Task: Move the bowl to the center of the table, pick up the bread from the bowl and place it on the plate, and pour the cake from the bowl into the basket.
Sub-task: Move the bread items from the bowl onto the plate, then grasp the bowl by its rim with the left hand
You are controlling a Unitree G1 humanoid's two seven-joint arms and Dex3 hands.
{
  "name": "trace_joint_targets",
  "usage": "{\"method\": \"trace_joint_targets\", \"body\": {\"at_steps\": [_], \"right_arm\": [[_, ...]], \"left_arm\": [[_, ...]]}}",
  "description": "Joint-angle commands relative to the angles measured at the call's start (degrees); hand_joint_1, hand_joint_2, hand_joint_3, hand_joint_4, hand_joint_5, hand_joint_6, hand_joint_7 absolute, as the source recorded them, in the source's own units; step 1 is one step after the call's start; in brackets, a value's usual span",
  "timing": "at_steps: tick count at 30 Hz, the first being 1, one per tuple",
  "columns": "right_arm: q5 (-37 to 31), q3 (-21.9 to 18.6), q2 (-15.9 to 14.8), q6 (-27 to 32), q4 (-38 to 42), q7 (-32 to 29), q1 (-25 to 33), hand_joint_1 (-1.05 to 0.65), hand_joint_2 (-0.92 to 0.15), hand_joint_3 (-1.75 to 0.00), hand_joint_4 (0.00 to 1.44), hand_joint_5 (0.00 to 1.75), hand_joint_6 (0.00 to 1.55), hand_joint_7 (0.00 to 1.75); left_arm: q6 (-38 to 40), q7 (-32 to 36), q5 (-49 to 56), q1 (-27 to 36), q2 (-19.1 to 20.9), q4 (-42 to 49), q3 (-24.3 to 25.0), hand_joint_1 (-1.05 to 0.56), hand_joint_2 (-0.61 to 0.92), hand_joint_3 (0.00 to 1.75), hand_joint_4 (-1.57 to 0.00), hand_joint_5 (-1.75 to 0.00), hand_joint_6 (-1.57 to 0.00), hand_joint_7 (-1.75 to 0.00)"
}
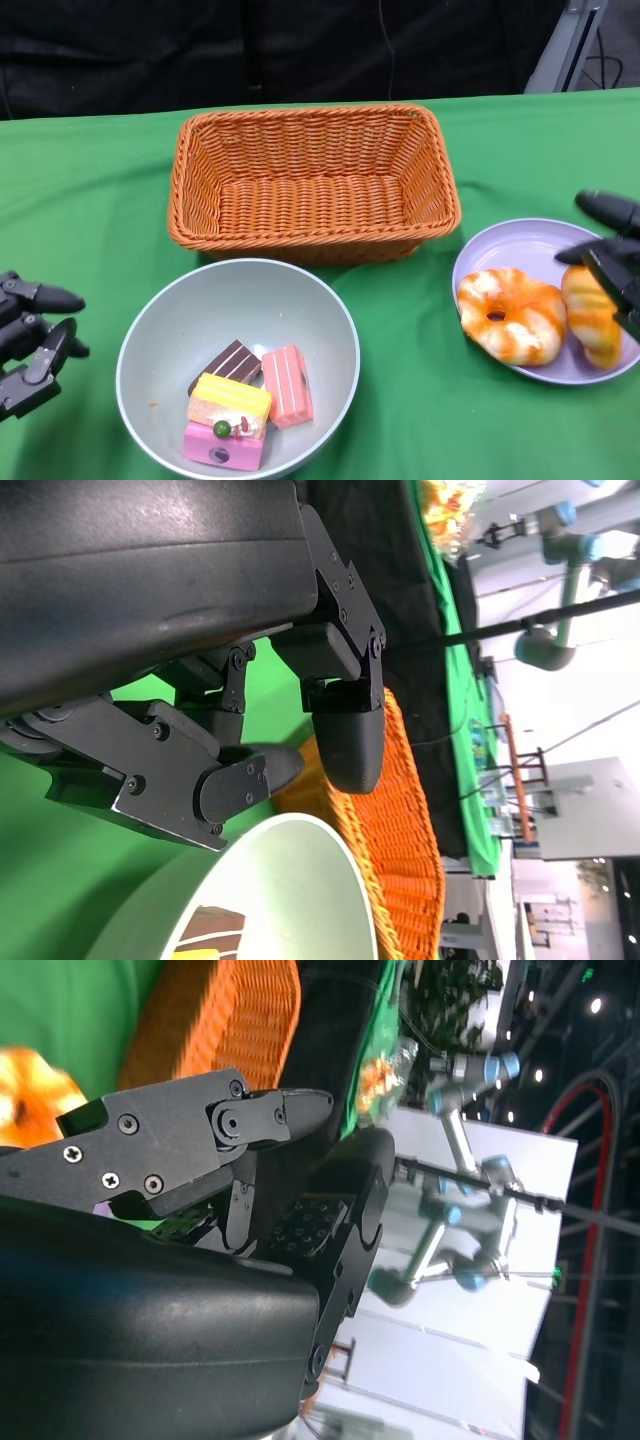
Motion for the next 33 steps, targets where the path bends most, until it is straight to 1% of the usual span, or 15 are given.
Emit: {"method": "trace_joint_targets", "body": {"at_steps": [1,2,3,4,5,7,9,13,18,22,25,26,28,31,33], "right_arm": [[0.88,-1.61,0.45,1.39,-1.63,0.78,0.43,-0.15,-0.92,-0.34,0.69,1.26,1.02,0.34],[3.93,-1.45,0.85,2.89,-1.45,2.65,0.7,-0.15,-0.92,-0.34,0.69,1.26,1.02,0.34],[6.79,-1.41,1.24,4.46,-1.17,4.31,0.86,-0.16,-0.92,-0.37,0.68,1.4,0.95,0.56],[8.83,-1.48,1.55,5.67,-1.01,5.58,0.95,-0.17,-0.89,-0.42,0.67,1.5,0.81,0.9],[10.03,-1.65,1.75,6.52,-0.98,6.43,0.99,-0.18,-0.88,-0.45,0.67,1.54,0.75,1.03],[11.16,-2.16,2.15,7.94,-0.59,7.36,0.91,-0.19,-0.86,-0.47,0.67,1.57,0.7,1.15],[11.61,-2.66,2.67,9.03,0.07,7.99,0.94,-0.19,-0.85,-0.48,0.69,1.58,0.69,1.17],[11.43,-3.28,3.54,10.05,0.81,8.83,1.26,-0.15,-0.86,-0.5,0.69,1.58,0.67,1.22],[11.81,-3.48,4.11,11.43,0.57,9.37,1.28,-0.13,-0.86,-0.52,0.67,1.59,0.65,1.23],[13.29,-3.65,4.59,11.43,1.43,11.85,0.62,-0.16,-0.84,-0.53,0.66,1.6,0.64,1.24],[13.64,-3.84,4.68,11.44,1.47,13.36,0.57,-0.17,-0.84,-0.54,0.67,1.59,0.64,1.24],[13.75,-3.9,4.73,11.63,1.33,13.64,0.62,-0.18,-0.83,-0.55,0.69,1.58,0.65,1.24],[14.04,-3.94,4.73,12.14,0.88,14.16,0.84,-0.2,-0.81,-0.55,0.7,1.57,0.66,1.24],[14.35,-4.06,4.75,12.48,0.67,14.79,1.07,-0.21,-0.8,-0.56,0.7,1.56,0.66,1.24],[14.5,-4.15,4.83,12.46,0.71,15.34,1.21,-0.19,-0.8,-0.57,0.69,1.56,0.65,1.23]], "left_arm": [[-0.35,-0.32,-0.23,0.48,1.19,-1.27,0.33,-0.14,0.77,0.48,-0.66,-1.16,-0.81,-0.69],[-0.2,-1.38,-1.04,1.24,1.06,-3.67,-0.04,-0.14,0.77,0.47,-0.66,-1.15,-0.81,-0.68],[-0.07,-2.32,-1.74,1.93,0.94,-5.87,-0.42,-0.17,0.81,0.37,-0.64,-0.98,-0.75,-0.54],[0.13,-2.97,-2.22,2.46,0.85,-7.52,-0.66,-0.23,0.87,0.21,-0.66,-0.79,-0.75,-0.35],[0.38,-3.35,-2.52,2.81,0.78,-8.58,-0.78,-0.25,0.9,0.15,-0.67,-0.72,-0.75,-0.28],[0.05,-4.9,-3.25,3.34,0.78,-10.09,-1.12,-0.3,0.92,0.1,-0.65,-0.63,-0.73,-0.19],[-1.58,-6.35,-2.62,4.11,1.16,-11.91,-1.79,-0.36,0.92,0.09,-0.63,-0.57,-0.69,-0.14],[-5.04,-7.27,1.64,6.1,3.34,-15.3,-3.09,-0.53,0.92,0.11,-0.61,-0.31,-0.63,-0.03],[-7.21,-9.64,3.47,8.86,6.59,-19.64,-4.42,-0.6,0.92,0.07,-0.58,-0.21,-0.6,0.0],[-19.54,-6.21,17.06,9.55,11.42,-17.57,-3.04,-0.61,0.91,0.03,-0.63,-0.19,-0.64,-0.02],[-26.66,-3.24,22.44,8.87,13.59,-14.1,-2.62,-0.59,0.88,0.01,-0.68,-0.19,-0.69,-0.03],[-29.23,-2.19,24.03,8.53,14.36,-12.77,-2.51,-0.57,0.84,0.0,-0.73,-0.2,-0.73,-0.05],[-34.47,-0.5,27.12,7.49,16.2,-9.69,-2.47,-0.54,0.82,0.0,-0.76,-0.2,-0.76,-0.06],[-39.2,1.87,30.62,6.12,18.02,-6.27,-2.74,-0.54,0.82,0.0,-0.79,-0.19,-0.78,-0.05],[-42.04,3.79,33.98,5.23,18.93,-4.43,-2.52,-0.53,0.8,0.0,-0.83,-0.18,-0.84,-0.06]]}}
